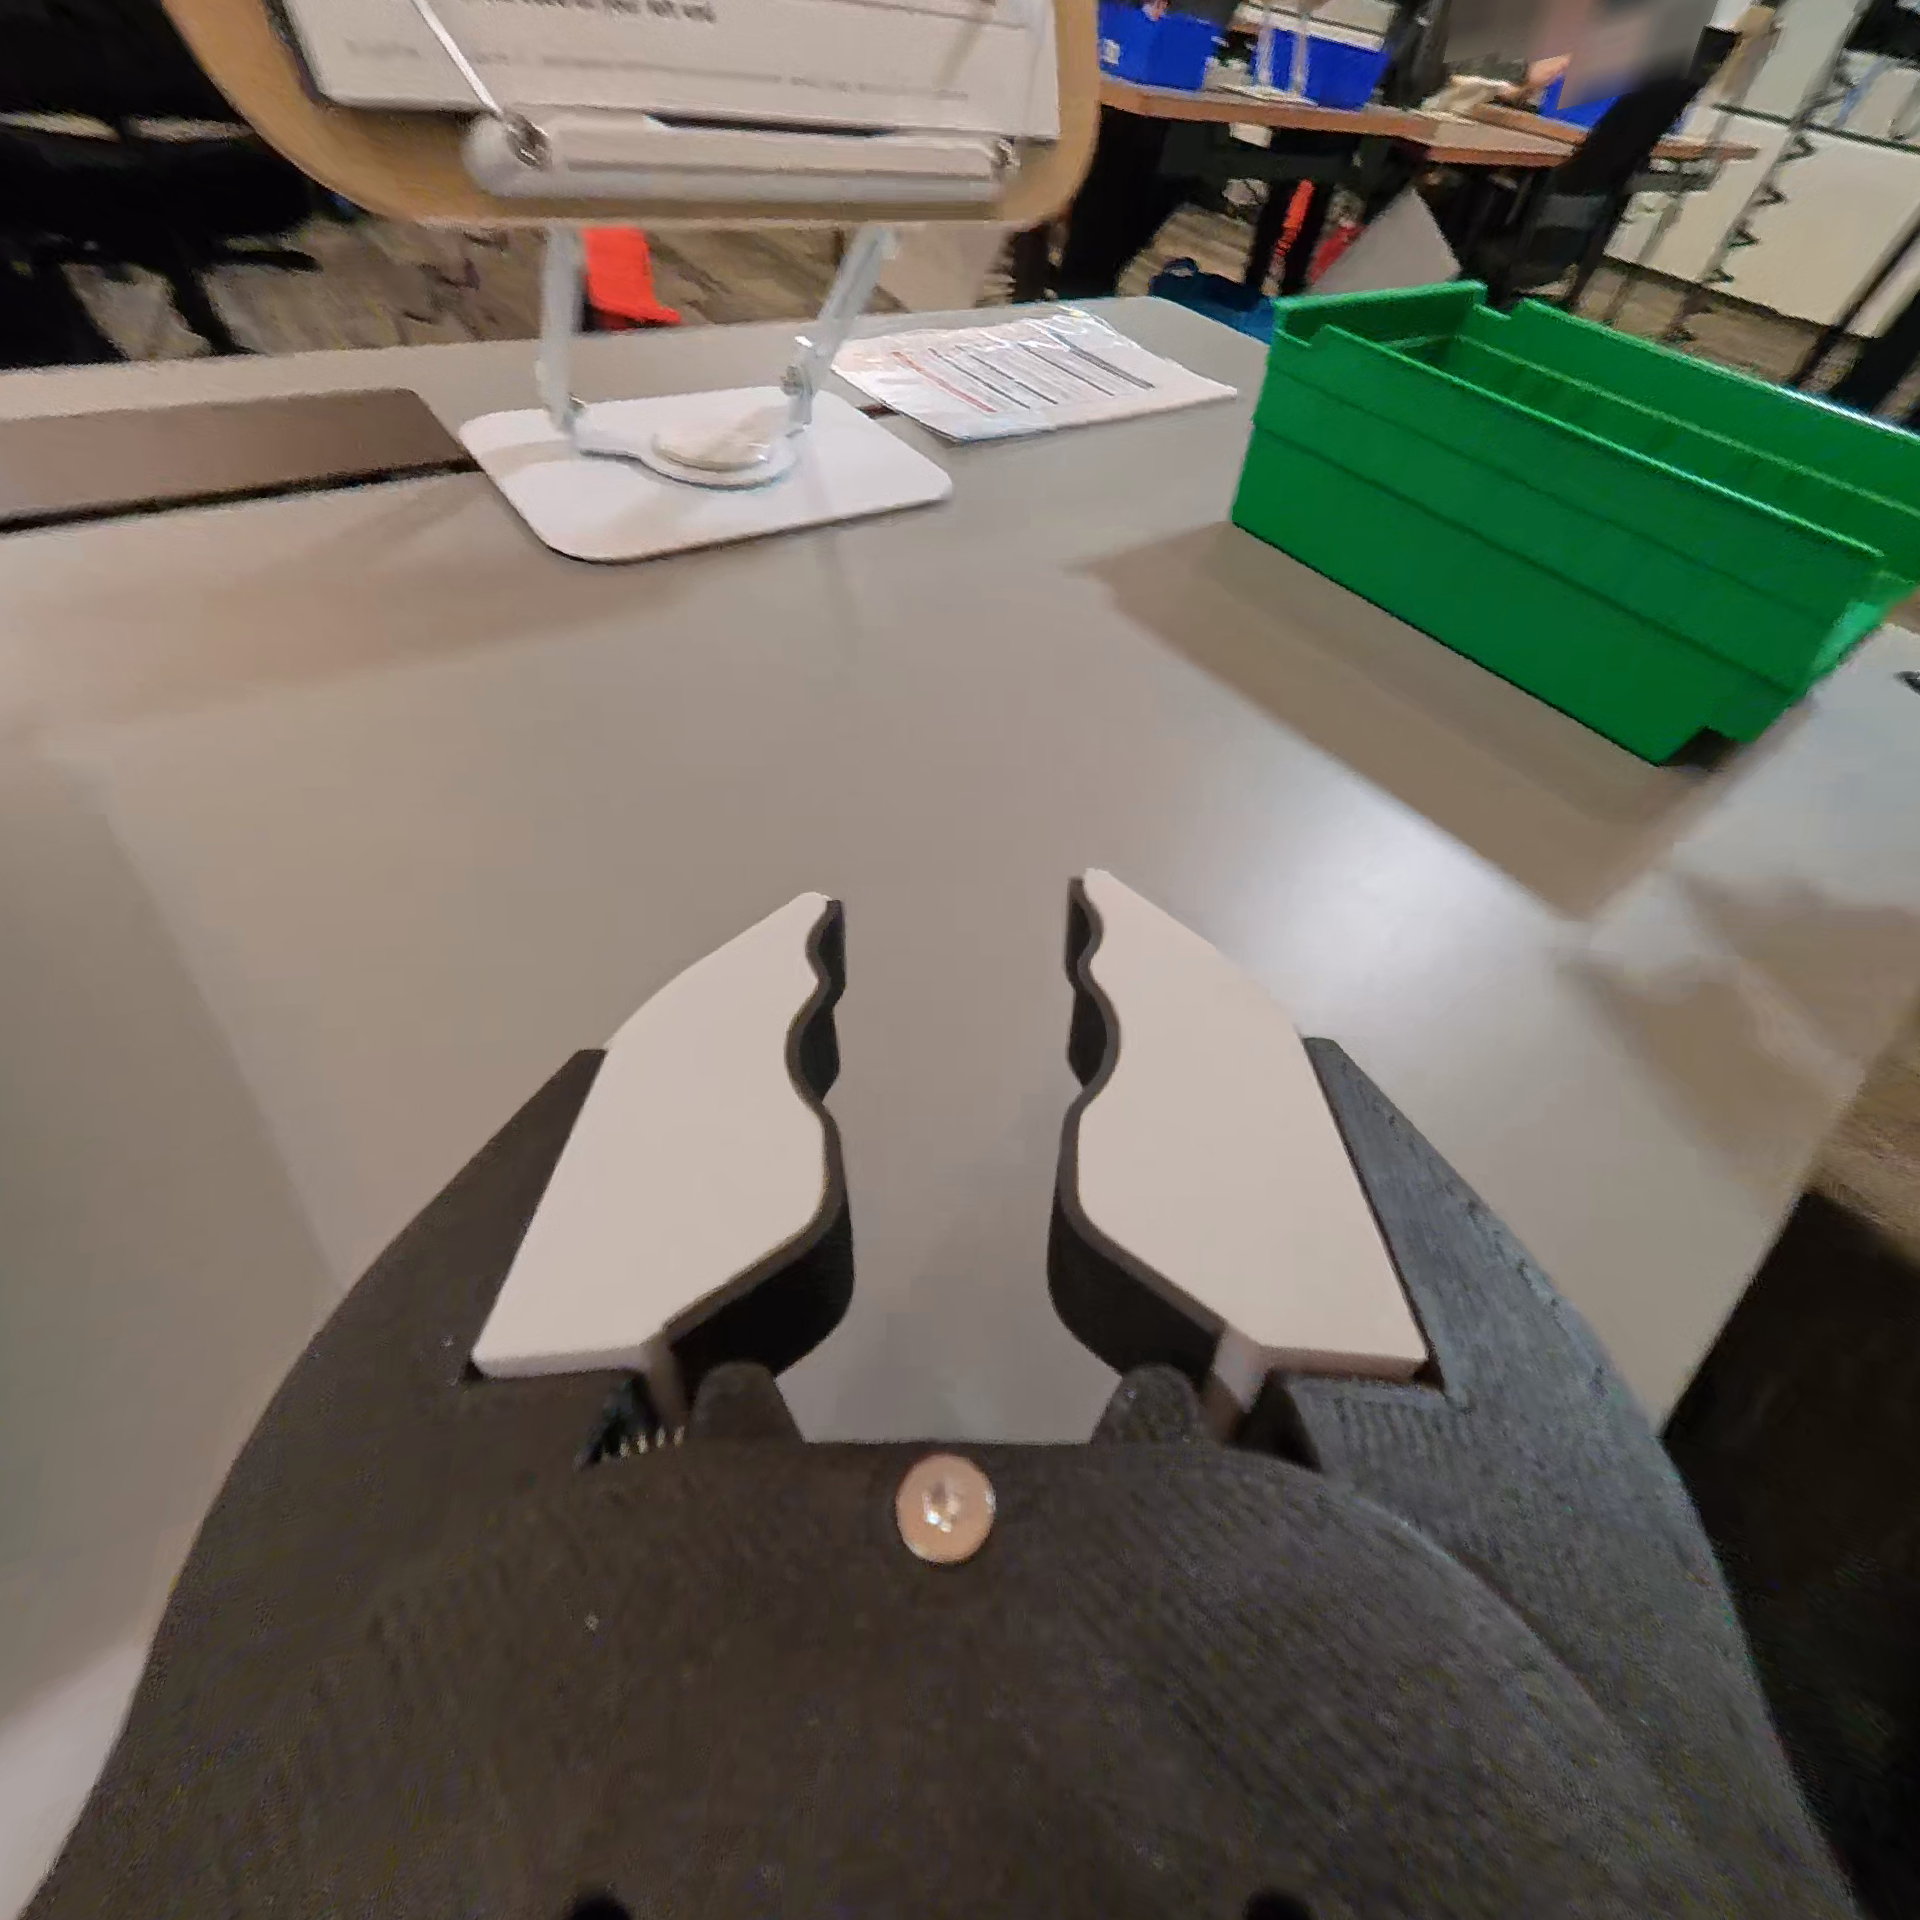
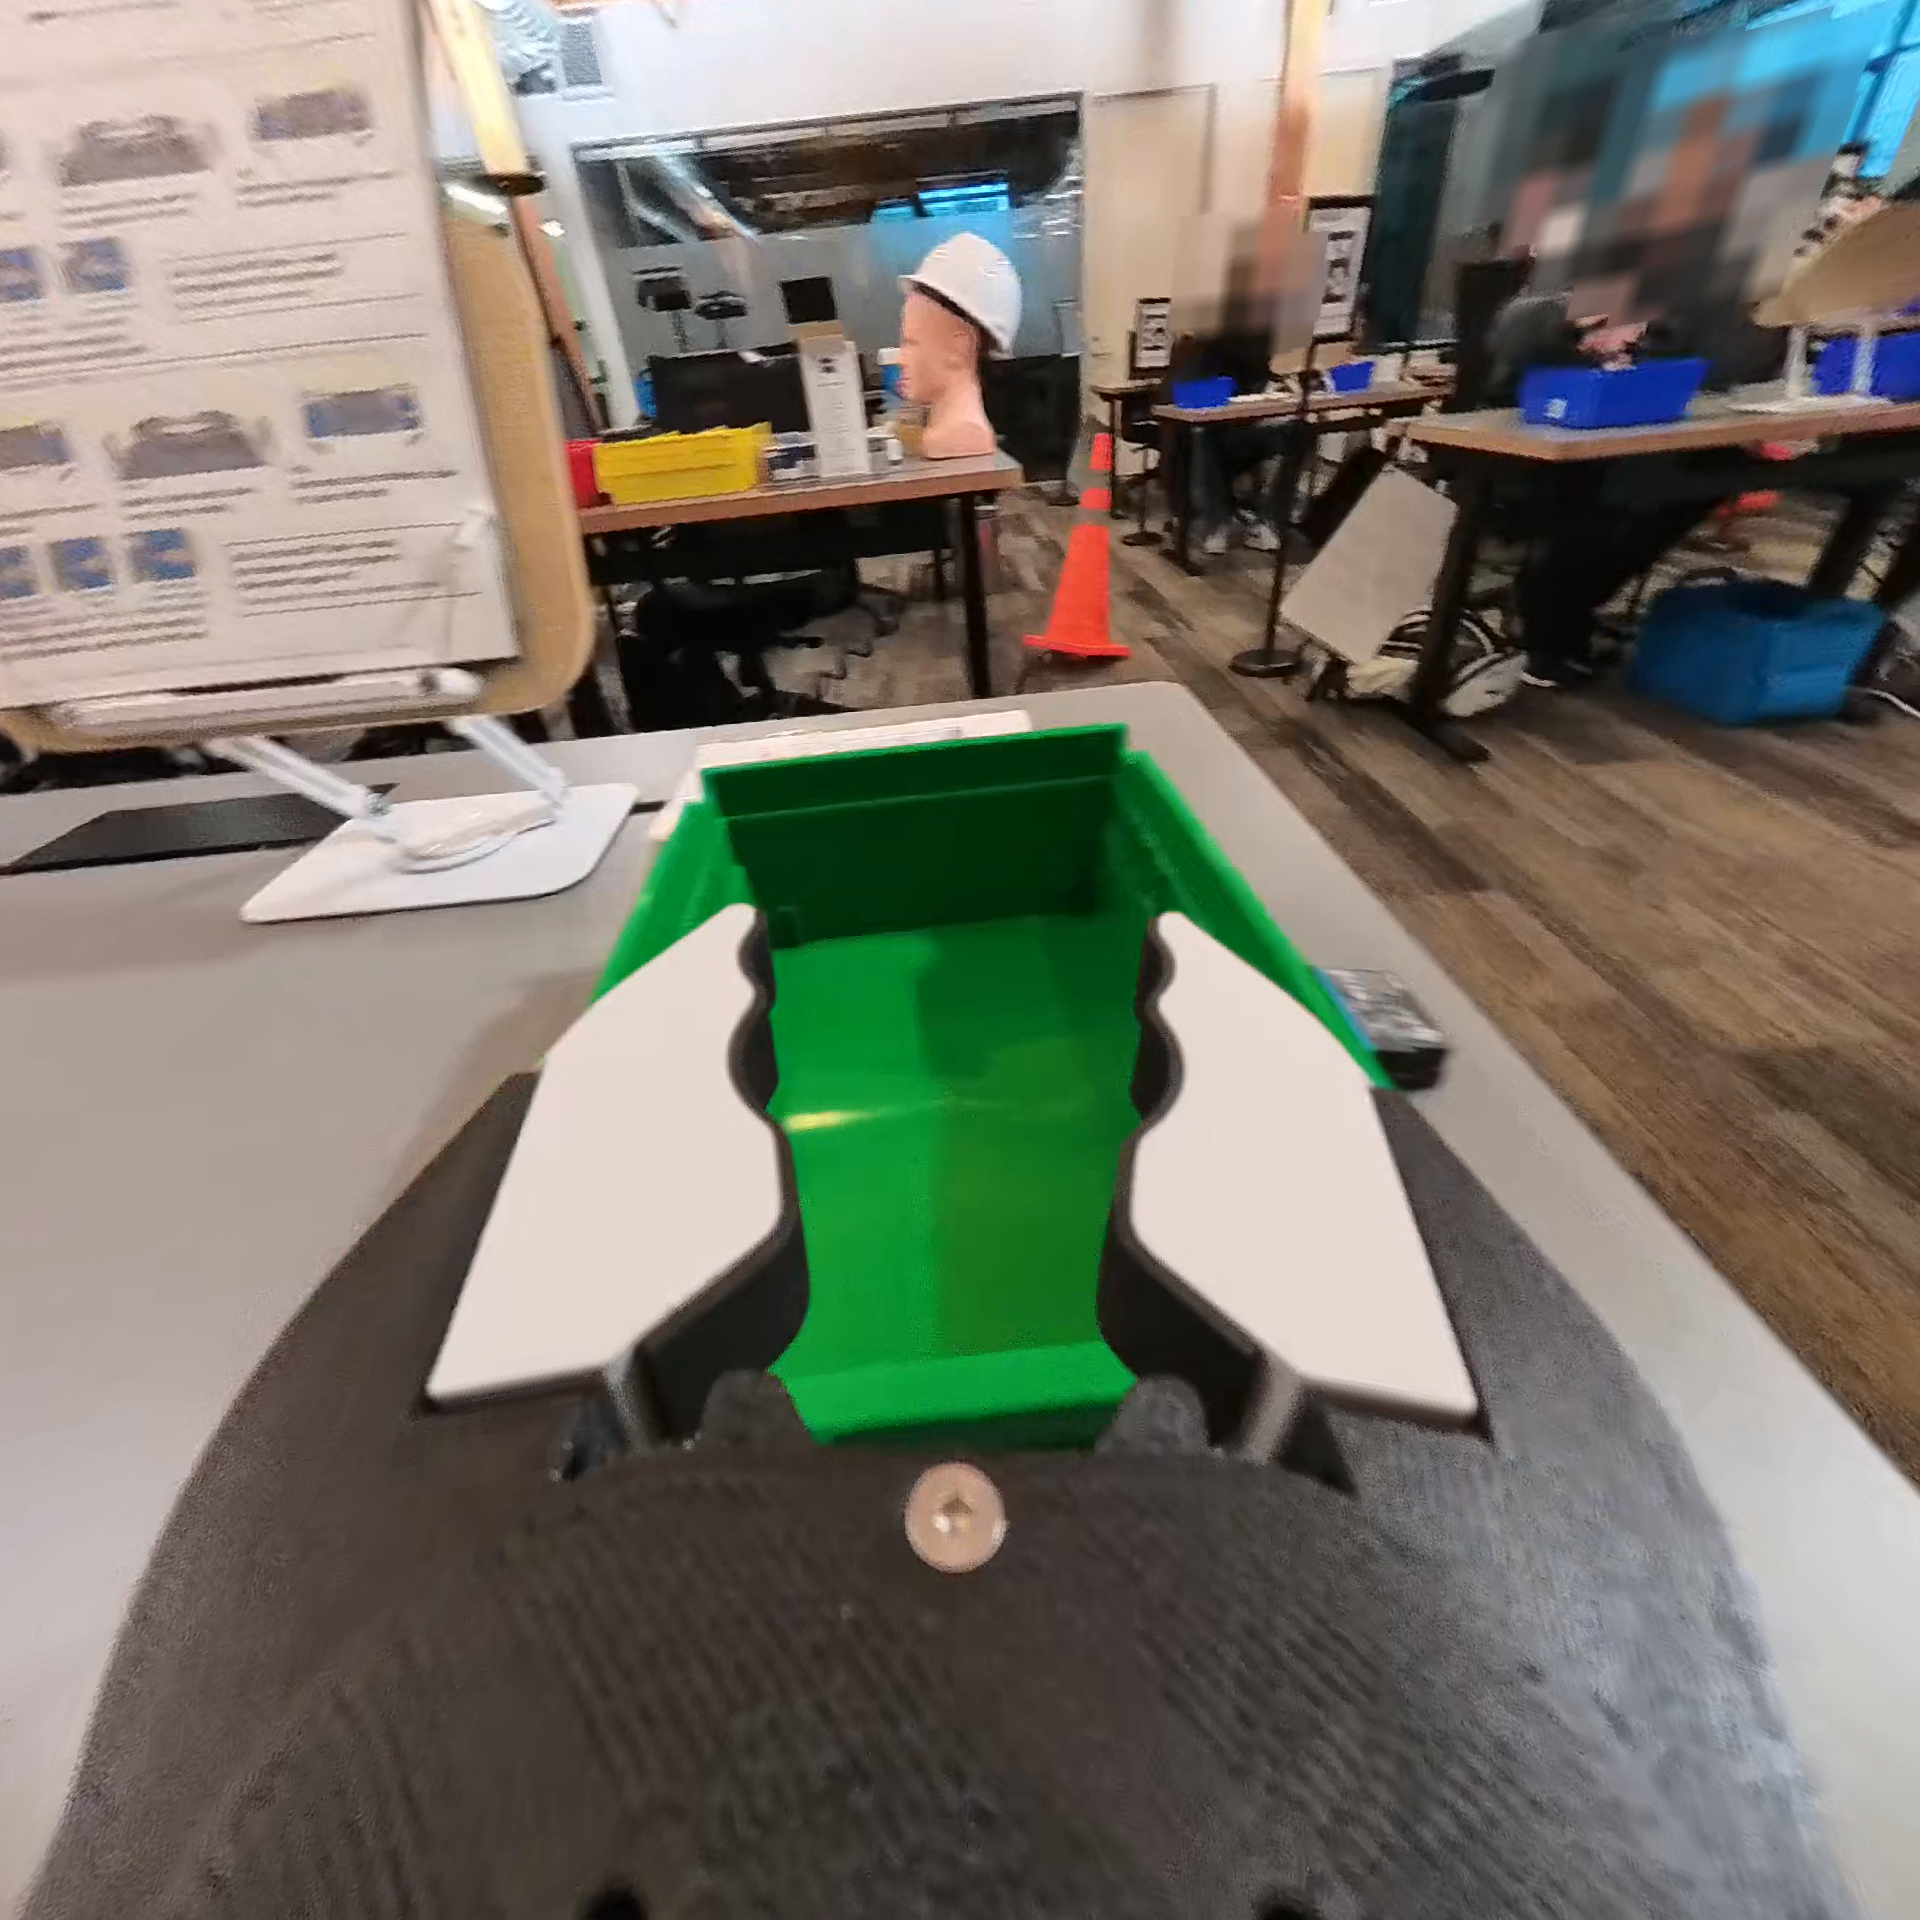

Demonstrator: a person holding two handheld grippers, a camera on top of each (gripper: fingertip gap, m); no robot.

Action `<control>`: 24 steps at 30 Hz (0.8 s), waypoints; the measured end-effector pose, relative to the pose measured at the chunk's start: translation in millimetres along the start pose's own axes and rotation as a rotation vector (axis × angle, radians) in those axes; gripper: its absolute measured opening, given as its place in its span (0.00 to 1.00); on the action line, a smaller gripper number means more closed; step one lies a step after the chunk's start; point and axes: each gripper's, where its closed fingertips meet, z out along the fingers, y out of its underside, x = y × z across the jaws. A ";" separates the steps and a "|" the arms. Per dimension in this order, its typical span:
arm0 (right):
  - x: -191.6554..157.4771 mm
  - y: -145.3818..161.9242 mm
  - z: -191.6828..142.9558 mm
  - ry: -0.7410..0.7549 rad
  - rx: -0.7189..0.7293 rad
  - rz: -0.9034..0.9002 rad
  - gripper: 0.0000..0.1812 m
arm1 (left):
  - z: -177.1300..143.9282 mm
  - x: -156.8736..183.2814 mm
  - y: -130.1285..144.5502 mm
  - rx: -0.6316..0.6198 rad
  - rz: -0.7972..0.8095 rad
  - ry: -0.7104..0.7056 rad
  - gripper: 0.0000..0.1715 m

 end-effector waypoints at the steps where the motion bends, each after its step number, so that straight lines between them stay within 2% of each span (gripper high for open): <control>1: -18.2 1.4 0.4 -0.025 -0.001 -0.016 0.37 | -3.8 -8.8 -5.3 0.026 0.001 -0.057 0.29; 4: -80.0 9.1 -2.1 -0.142 0.006 -0.007 0.36 | -33.0 -46.8 -33.4 0.179 -0.038 -0.279 0.38; 7: -145.7 21.4 -9.7 -0.300 -0.019 0.021 0.35 | -76.5 -93.6 -54.3 0.304 -0.063 -0.518 0.38; 9: -183.2 32.2 -13.2 -0.394 -0.057 -0.015 0.33 | -88.0 -117.4 -48.3 0.244 -0.056 -0.572 0.37; 12: -218.0 49.9 -14.6 -0.481 -0.133 -0.062 0.31 | -92.3 -155.8 -19.4 0.097 -0.064 -0.657 0.37; 16: -234.3 51.2 -19.4 -0.555 -0.141 0.012 0.30 | -93.2 -183.7 -7.6 0.082 -0.128 -0.688 0.36; 21: -226.7 61.1 -14.6 -0.564 -0.182 0.048 0.27 | -80.0 -187.0 10.4 -0.003 -0.155 -0.640 0.32; 24: -220.4 67.6 -12.3 -0.560 -0.211 0.050 0.26 | -81.1 -190.2 13.1 -0.013 -0.152 -0.657 0.23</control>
